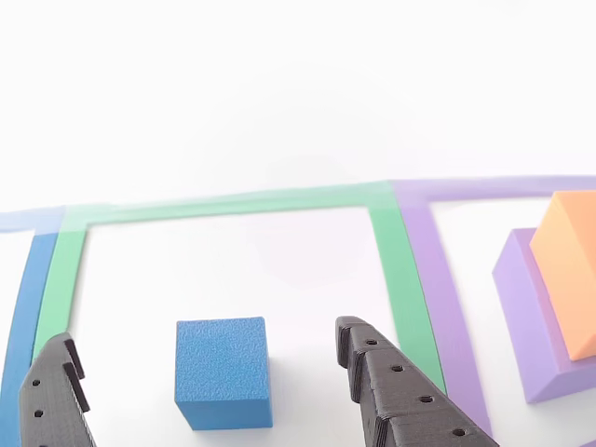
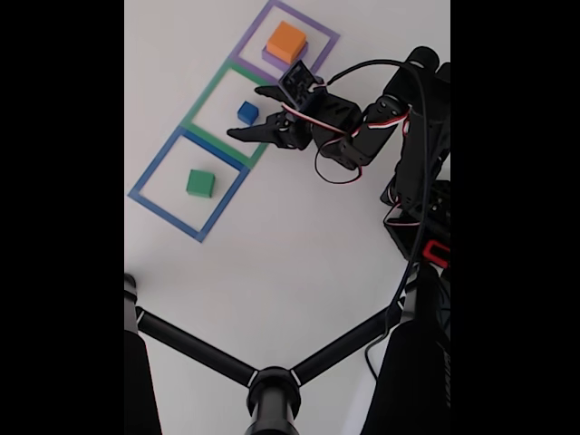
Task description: Tower of hanoi
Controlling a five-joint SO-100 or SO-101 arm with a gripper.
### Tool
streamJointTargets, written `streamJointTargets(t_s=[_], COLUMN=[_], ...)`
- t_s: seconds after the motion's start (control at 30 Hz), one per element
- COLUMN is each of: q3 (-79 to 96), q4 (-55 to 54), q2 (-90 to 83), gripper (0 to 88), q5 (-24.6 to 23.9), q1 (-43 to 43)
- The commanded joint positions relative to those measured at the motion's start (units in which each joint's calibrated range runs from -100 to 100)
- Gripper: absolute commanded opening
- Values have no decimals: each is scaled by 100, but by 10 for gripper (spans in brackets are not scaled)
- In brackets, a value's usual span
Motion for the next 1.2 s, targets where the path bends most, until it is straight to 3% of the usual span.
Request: streamJointTargets(t_s=[0.0, 0.37, 1.17], q3=[-174, -192, -255], q4=[-145, -145, -145], q2=[37, 190, 303], gripper=[301, 266, 75], q5=[0, 0, 0], q1=[-66, -8, -114])
